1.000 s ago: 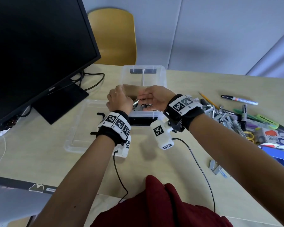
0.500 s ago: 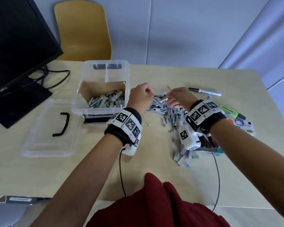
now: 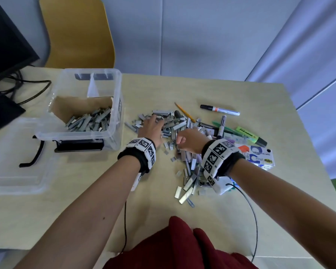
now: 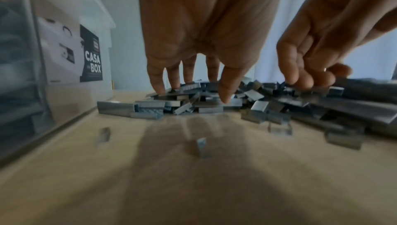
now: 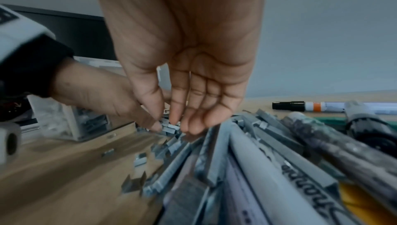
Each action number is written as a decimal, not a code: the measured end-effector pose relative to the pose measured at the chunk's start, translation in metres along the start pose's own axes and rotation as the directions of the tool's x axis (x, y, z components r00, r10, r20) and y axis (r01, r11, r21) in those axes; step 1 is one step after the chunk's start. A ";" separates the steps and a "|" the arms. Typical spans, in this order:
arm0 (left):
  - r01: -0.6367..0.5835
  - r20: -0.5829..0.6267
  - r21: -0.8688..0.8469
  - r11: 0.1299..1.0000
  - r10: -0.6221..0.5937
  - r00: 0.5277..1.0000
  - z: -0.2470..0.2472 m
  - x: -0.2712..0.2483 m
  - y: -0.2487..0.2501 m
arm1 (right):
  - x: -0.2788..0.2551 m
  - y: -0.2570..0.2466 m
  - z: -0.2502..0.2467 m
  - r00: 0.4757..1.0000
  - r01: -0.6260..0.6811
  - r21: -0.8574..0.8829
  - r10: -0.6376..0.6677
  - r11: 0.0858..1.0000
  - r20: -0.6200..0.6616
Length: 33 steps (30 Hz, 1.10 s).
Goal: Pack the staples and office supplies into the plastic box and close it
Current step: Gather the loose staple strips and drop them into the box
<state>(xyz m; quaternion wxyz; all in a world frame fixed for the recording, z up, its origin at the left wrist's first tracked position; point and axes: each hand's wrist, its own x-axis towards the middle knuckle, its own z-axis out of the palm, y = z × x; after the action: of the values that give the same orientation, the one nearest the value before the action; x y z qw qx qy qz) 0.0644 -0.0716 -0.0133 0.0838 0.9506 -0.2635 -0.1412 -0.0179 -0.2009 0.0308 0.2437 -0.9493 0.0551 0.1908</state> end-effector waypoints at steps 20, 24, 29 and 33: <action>0.114 -0.037 -0.690 0.715 -0.192 0.981 -0.008 -0.012 -0.006 | 0.018 0.007 0.007 0.990 -0.016 0.343 0.063 0.939 -0.126; 0.257 0.271 -0.962 -0.089 -0.246 0.931 -0.013 -0.022 -0.007 | 0.020 -0.004 0.009 0.987 -0.018 0.392 0.078 0.920 -0.137; 0.287 0.434 -0.741 -0.607 -0.108 0.894 -0.013 -0.032 -0.011 | 0.024 -0.018 0.011 0.993 -0.091 0.723 0.114 0.685 0.017; 0.277 0.464 -0.704 -0.654 -0.129 0.876 -0.010 -0.033 -0.011 | 0.026 -0.022 0.009 0.995 -0.074 0.840 0.102 0.538 0.022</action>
<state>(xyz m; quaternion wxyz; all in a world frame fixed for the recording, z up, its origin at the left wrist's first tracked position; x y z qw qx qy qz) 0.0453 -0.0439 0.0012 0.8214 0.3788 0.2437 -0.3500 0.0074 -0.1781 0.0233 0.6570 -0.7160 0.1908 0.1390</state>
